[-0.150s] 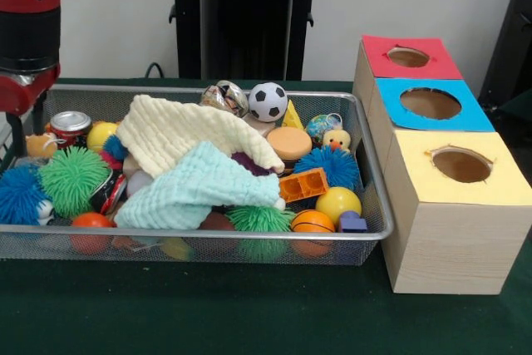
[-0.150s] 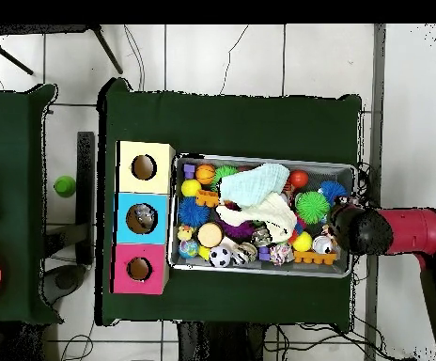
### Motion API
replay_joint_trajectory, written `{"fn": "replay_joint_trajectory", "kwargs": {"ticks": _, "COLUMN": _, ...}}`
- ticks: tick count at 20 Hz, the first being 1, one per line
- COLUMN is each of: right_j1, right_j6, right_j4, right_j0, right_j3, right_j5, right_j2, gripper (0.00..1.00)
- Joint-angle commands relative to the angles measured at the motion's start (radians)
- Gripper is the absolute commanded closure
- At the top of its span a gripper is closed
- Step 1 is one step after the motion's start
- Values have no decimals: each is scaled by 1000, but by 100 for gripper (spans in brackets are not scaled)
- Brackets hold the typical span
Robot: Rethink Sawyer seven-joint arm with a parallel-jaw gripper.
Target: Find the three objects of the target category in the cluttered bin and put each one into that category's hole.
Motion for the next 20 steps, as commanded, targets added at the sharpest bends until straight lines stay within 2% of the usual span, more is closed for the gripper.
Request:
{"fn": "replay_joint_trajectory", "kwargs": {"ticks": 1, "right_j1": 78, "right_j6": -97, "right_j4": -48, "right_j0": 1, "right_j3": -26, "right_j5": -75, "right_j2": 4, "gripper": 0}}
{"fn": "replay_joint_trajectory", "kwargs": {"ticks": 10, "right_j1": 115, "right_j6": -81, "right_j4": -97, "right_j0": 16, "right_j3": -52, "right_j5": -125, "right_j2": -20, "gripper": 0}}
{"fn": "replay_joint_trajectory", "kwargs": {"ticks": 20, "right_j1": 106, "right_j6": -72, "right_j4": -152, "right_j0": 34, "right_j3": -65, "right_j5": -162, "right_j2": -42, "gripper": 0}}
